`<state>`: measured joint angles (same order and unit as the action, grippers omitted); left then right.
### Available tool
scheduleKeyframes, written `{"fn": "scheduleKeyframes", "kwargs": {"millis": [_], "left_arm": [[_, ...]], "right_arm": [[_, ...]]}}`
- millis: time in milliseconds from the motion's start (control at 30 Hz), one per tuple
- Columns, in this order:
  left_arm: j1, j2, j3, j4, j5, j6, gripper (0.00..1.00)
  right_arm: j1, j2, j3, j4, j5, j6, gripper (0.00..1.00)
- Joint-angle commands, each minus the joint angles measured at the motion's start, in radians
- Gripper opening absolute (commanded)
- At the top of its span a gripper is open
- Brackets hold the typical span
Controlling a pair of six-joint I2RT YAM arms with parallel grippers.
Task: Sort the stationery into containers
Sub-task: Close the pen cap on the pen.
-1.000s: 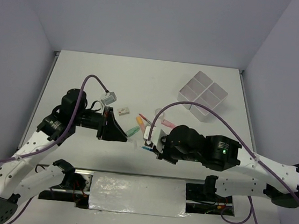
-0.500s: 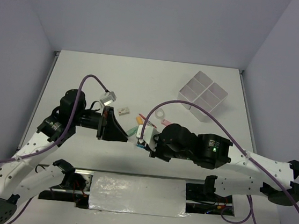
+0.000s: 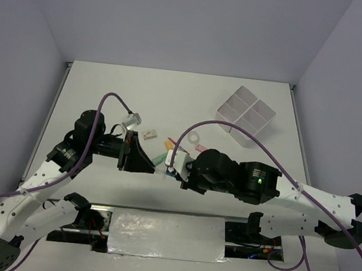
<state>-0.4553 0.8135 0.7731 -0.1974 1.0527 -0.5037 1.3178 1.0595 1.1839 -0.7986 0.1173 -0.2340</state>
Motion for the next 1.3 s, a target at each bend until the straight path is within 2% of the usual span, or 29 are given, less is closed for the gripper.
{"fn": "scheduleKeyframes", "kwargs": {"millis": [0, 233, 533, 967, 1267], "left_arm": [[-0.005, -0.014, 0.003, 0.073, 0.032, -0.01, 0.0], [-0.005, -0.014, 0.008, 0.04, 0.012, 0.016, 0.0], [-0.009, 0.004, 0.003, 0.075, 0.012, -0.001, 0.0], [-0.023, 0.03, -0.001, -0.007, -0.034, 0.062, 0.0], [-0.055, 0.021, -0.011, 0.07, -0.016, 0.005, 0.0]], "right_arm": [[0.008, -0.004, 0.031, 0.061, 0.016, -0.011, 0.0], [0.008, 0.011, 0.045, 0.068, -0.001, -0.005, 0.0], [0.009, 0.036, 0.059, 0.085, -0.013, -0.001, 0.0], [0.008, 0.008, 0.071, 0.113, -0.014, -0.019, 0.0], [0.009, 0.069, 0.083, 0.136, -0.042, -0.047, 0.0]]}}
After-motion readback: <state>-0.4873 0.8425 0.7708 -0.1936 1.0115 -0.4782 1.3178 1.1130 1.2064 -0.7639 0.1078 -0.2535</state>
